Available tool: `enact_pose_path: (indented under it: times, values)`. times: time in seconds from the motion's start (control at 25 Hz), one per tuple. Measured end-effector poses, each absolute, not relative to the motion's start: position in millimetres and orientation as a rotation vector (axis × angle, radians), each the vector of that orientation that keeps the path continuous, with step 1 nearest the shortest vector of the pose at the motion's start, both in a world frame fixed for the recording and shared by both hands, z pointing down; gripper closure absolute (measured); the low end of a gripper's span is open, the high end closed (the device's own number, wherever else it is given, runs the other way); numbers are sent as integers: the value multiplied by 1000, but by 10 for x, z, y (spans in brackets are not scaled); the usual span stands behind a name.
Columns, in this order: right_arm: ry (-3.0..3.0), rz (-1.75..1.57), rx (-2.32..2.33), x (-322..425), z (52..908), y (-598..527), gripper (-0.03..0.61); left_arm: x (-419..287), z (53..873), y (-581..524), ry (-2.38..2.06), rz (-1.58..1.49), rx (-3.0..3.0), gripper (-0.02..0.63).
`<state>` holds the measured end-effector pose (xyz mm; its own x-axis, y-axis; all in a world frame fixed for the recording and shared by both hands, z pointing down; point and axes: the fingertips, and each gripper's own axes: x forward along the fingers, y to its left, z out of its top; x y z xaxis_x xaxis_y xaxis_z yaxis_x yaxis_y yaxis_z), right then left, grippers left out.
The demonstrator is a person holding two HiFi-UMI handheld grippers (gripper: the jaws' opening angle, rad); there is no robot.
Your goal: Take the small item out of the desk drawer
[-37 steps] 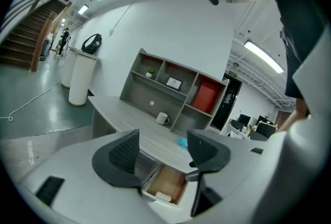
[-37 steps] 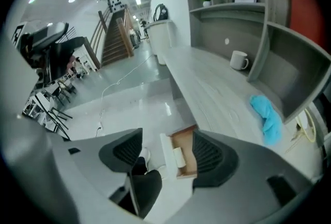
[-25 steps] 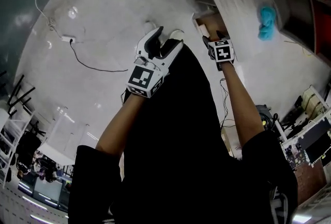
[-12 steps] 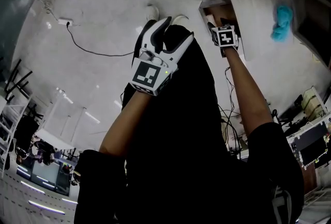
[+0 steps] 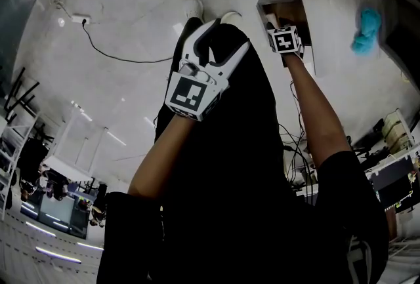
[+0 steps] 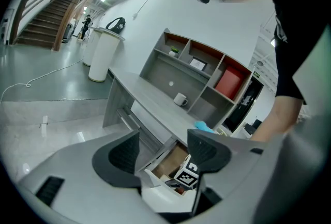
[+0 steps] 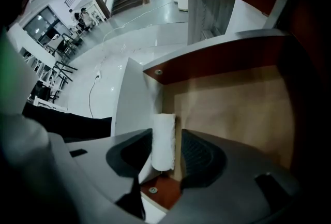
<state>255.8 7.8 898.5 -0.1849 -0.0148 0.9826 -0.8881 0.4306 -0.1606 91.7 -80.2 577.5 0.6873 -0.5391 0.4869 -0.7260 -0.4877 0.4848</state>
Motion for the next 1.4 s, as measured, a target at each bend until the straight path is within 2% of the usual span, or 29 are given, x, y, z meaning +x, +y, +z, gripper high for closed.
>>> enact_pose_path:
  times: [0.32,0.76,1.4]
  values:
    - [-1570,998,801,2528,9053,94,457,808,5811,-776,-1000,346,2189,345]
    - [-1538,983,777,2498,8883,120,462,670,5650,-814,-1028,320,2207,345]
    - [-1582,988,1145,2436,7482,-149,462,328,4644,-1028,-907,181,2355,345]
